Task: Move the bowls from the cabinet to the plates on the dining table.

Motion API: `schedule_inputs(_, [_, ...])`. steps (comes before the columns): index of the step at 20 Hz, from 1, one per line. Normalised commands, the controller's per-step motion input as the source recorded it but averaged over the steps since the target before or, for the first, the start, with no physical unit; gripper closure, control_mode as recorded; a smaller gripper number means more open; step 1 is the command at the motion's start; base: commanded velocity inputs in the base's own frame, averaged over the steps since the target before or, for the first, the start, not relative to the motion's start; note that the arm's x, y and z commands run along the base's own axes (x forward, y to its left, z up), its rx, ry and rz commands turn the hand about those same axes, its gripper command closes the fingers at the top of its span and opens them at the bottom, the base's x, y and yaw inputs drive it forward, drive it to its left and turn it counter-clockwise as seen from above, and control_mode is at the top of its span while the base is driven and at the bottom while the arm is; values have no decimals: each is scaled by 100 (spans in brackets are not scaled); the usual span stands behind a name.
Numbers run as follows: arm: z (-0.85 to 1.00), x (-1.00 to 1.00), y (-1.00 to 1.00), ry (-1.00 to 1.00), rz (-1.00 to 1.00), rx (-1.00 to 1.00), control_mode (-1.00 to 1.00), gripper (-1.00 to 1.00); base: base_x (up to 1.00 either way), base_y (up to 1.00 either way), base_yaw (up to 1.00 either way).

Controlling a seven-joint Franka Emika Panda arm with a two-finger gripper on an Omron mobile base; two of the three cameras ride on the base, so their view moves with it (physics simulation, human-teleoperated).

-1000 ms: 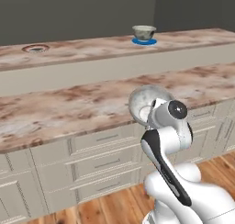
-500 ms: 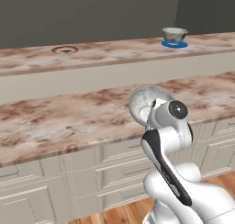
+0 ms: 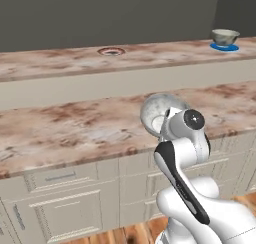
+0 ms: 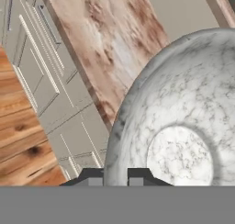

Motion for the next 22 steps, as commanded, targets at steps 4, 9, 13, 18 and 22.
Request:
schedule_inputs(4, [0,0,0,0,0,0,100,100,-1,100,19])
schedule_inputs(9, [0,0,0,0,0,0,100,100,0,100,33])
schedule_inputs(13, [0,0,0,0,0,0,100,100,0,100,43])
schedule_inputs(18, [0,0,0,0,0,0,100,100,0,100,47])
schedule_inputs(22, [0,0,0,0,0,0,100,100,0,100,47])
